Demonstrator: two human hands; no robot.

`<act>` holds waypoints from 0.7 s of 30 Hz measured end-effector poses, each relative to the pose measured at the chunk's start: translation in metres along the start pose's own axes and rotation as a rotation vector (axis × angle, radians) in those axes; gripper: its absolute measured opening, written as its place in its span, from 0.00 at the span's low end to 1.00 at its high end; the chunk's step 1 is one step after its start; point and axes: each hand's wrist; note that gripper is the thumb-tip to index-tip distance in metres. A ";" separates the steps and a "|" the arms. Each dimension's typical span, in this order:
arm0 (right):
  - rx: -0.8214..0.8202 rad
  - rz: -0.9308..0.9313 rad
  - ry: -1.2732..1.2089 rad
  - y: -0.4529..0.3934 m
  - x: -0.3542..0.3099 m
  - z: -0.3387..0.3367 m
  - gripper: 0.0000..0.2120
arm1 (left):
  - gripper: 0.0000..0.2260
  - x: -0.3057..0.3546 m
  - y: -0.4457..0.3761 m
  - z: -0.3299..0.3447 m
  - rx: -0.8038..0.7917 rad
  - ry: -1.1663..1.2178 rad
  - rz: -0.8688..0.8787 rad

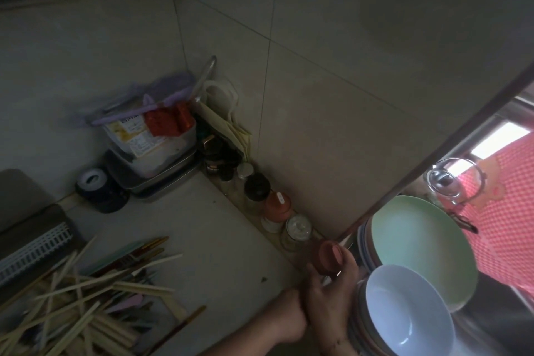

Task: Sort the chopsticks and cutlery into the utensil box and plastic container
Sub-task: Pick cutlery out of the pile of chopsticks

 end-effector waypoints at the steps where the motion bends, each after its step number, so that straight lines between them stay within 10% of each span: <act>1: -0.003 0.004 -0.007 0.001 0.000 0.000 0.33 | 0.26 -0.001 0.000 0.000 0.001 -0.001 0.005; 21: -0.138 0.071 0.055 -0.010 -0.006 0.003 0.36 | 0.11 -0.013 -0.017 -0.020 0.163 0.263 -0.143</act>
Point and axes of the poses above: each hand's wrist, its own y-axis away from the middle knuckle, its own z-axis out of the palm, x = y × z, and after that the axes turned 5 degrees about x, right-handed
